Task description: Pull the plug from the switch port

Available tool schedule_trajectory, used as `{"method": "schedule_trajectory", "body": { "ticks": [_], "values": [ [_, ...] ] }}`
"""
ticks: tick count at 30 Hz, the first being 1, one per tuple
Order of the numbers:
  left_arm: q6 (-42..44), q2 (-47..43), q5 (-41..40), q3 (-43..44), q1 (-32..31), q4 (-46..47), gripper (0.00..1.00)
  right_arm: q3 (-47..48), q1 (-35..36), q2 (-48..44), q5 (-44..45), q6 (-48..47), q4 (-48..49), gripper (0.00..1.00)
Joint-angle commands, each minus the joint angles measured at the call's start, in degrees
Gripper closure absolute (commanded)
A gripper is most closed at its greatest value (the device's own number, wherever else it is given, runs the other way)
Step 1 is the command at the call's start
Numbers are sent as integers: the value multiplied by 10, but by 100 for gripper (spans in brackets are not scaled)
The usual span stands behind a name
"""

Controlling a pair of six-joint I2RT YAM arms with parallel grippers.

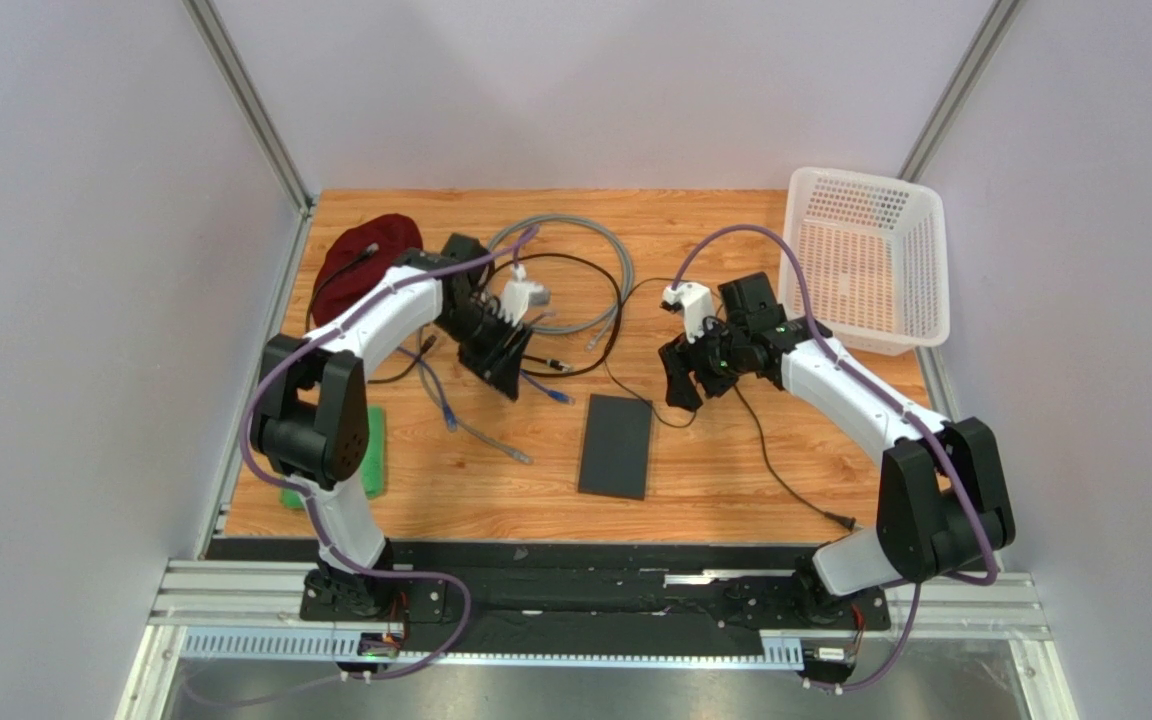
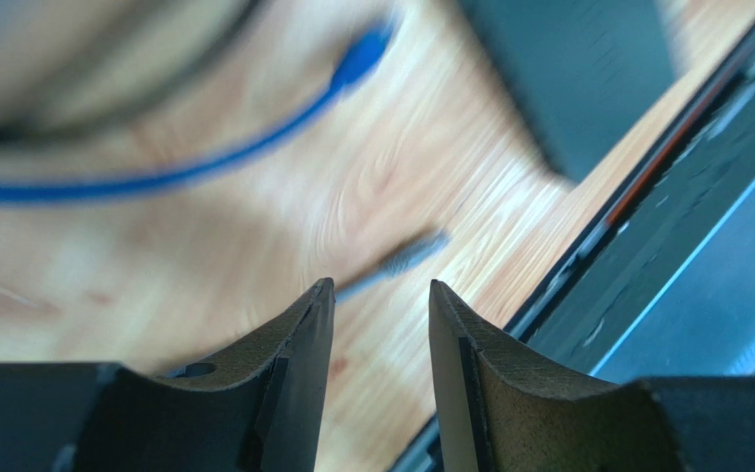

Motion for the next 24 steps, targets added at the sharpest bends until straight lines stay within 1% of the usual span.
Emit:
{"method": "schedule_trajectory", "body": {
  "ticks": [1,2,3,5,6,7,8,9,10,11,12,13,14,15,16,17,19,21,22,24],
  "values": [
    [-1,-42,114,118,0,27,50,43,-4,-6,-3,18,14,30],
    [-28,-42,121,135,0,33,50,52,-8,-5,-3,21,9,30],
    [-39,-43,126,168,0,43,50,64,-11,-4,-3,21,4,29],
    [-57,-44,131,200,0,47,49,113,-22,0,6,20,-17,28],
    [-61,-49,129,232,0,50,48,135,-26,3,11,19,-25,28],
    [-64,-50,111,249,0,51,47,182,-30,11,15,18,-41,27],
    [-65,-53,99,266,0,52,46,207,-40,14,25,16,-48,26],
    [-67,-59,68,301,0,56,44,229,-44,20,33,13,-54,22],
    [-66,-61,48,319,0,58,43,260,-49,30,44,13,-64,15],
    [-65,-61,29,339,0,60,16,314,-57,40,71,13,-70,10],
    [-63,-61,-17,372,0,68,1,356,-58,51,86,14,-82,5],
    [-65,-60,-41,390,0,72,1,395,-59,84,104,18,-115,2],
    [-66,-54,-64,406,0,76,1,483,-59,101,136,24,-133,0],
    [-65,-53,-95,437,0,82,1,525,-59,118,146,30,-171,0],
    [-58,-51,-102,448,1,88,1,559,-59,136,154,39,-185,0],
    [-55,-51,-108,452,2,107,1,620,-58,158,173,48,-194,0],
    [-59,-53,-137,447,2,132,1,660,-59,176,201,78,-212,0],
    [-70,-54,-175,449,2,158,1,680,-55,189,243,86,-215,0],
    [-89,-53,-190,453,3,163,1,679,-50,193,273,99,-216,0],
    [-105,-51,-216,471,6,169,1,680,-43,206,298,118,-224,0]
  ]
}}
